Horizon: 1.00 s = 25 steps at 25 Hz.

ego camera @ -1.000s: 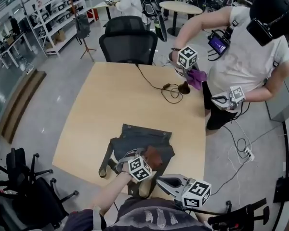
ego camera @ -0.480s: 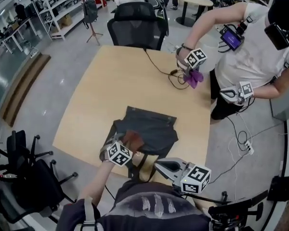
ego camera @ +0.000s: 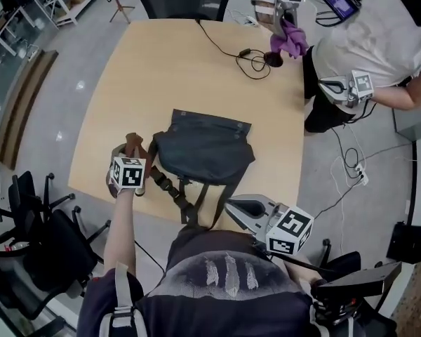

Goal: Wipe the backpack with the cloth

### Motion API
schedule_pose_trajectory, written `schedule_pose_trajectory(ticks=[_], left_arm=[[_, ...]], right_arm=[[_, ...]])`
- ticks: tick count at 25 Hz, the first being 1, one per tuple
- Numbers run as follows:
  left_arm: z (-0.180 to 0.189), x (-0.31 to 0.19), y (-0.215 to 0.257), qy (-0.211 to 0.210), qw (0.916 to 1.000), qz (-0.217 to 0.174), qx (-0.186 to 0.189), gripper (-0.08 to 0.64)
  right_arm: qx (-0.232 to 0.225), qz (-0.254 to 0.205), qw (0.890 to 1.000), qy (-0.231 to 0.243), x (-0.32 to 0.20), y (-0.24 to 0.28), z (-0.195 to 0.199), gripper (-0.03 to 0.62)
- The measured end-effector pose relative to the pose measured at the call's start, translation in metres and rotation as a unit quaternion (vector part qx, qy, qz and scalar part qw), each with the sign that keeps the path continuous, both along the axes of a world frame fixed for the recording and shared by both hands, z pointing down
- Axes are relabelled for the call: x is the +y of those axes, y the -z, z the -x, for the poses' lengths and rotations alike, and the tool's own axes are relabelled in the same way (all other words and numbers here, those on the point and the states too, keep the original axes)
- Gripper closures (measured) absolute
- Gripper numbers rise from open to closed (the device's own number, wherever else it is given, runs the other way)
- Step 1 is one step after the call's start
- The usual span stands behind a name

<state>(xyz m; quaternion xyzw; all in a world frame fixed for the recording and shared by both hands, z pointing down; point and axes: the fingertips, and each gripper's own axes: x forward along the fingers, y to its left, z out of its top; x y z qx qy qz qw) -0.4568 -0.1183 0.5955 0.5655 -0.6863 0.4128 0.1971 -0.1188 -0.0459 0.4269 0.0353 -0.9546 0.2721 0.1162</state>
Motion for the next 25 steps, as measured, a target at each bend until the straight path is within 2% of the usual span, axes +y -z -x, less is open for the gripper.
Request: schedule_pose_trajectory(ticks=[2,5,9,12,16,22,25], left_arm=[[-0.003,-0.018,0.001,-0.003,0.9999,-0.007,-0.007,0.502],[-0.032,-0.045,-0.020,-0.042,0.9990,0.019,0.002,0.502],[-0.075,-0.067,-0.045,-0.076,0.9952,0.046,0.041,0.502],[-0.099,-0.076,-0.052,-0.100,0.9918,0.059,0.053,0.502],[-0.115,-0.082,-0.052,-0.112,0.9887,0.074,0.068,0.502],[-0.165,-0.099,-0.045,-0.155,0.9786,0.078,0.111,0.502],[-0.199,-0.100,-0.044,-0.171,0.9687,0.085,0.158,0.502]], right_arm=[[0.000,-0.002,1.000,0.005,0.000,0.001,0.001,0.589],[-0.002,-0.005,1.000,0.004,-0.001,0.003,-0.003,0.589],[-0.002,-0.003,1.000,-0.030,-0.009,0.003,-0.023,0.589],[-0.002,0.002,0.998,-0.056,-0.016,0.001,-0.039,0.589],[-0.005,0.007,0.997,-0.076,-0.020,-0.001,-0.053,0.589],[-0.008,0.007,0.997,-0.076,-0.024,-0.001,-0.061,0.589],[-0.008,0.010,0.997,-0.080,-0.025,-0.003,-0.064,0.589]])
